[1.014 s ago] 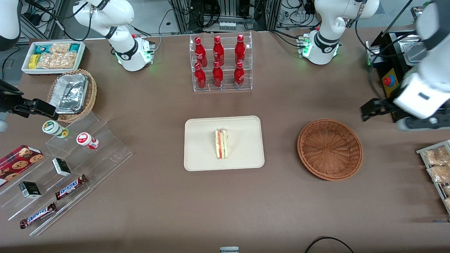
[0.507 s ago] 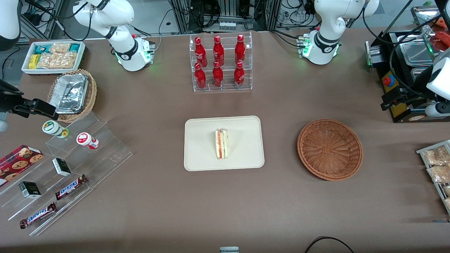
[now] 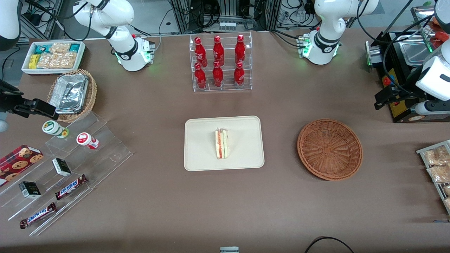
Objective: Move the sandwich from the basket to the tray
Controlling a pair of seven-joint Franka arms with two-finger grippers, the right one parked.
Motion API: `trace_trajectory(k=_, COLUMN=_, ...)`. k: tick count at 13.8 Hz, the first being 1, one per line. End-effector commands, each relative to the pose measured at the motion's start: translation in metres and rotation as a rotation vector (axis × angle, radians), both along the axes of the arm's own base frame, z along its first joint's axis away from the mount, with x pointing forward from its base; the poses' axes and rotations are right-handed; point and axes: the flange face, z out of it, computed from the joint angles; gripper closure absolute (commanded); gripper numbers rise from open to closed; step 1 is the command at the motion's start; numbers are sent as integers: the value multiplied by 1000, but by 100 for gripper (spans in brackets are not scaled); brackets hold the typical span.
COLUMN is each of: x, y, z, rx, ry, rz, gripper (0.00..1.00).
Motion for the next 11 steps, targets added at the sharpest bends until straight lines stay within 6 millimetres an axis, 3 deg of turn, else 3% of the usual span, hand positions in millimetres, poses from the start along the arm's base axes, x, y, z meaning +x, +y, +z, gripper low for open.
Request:
trace_trajectory(k=1, x=-1, y=4, z=13, rx=-6, ry=-25, rz=-1, gripper=0)
trace_trajectory(k=11, x=-11, y=-1, z=26, rx=10, ry=11, rz=-72, gripper=1)
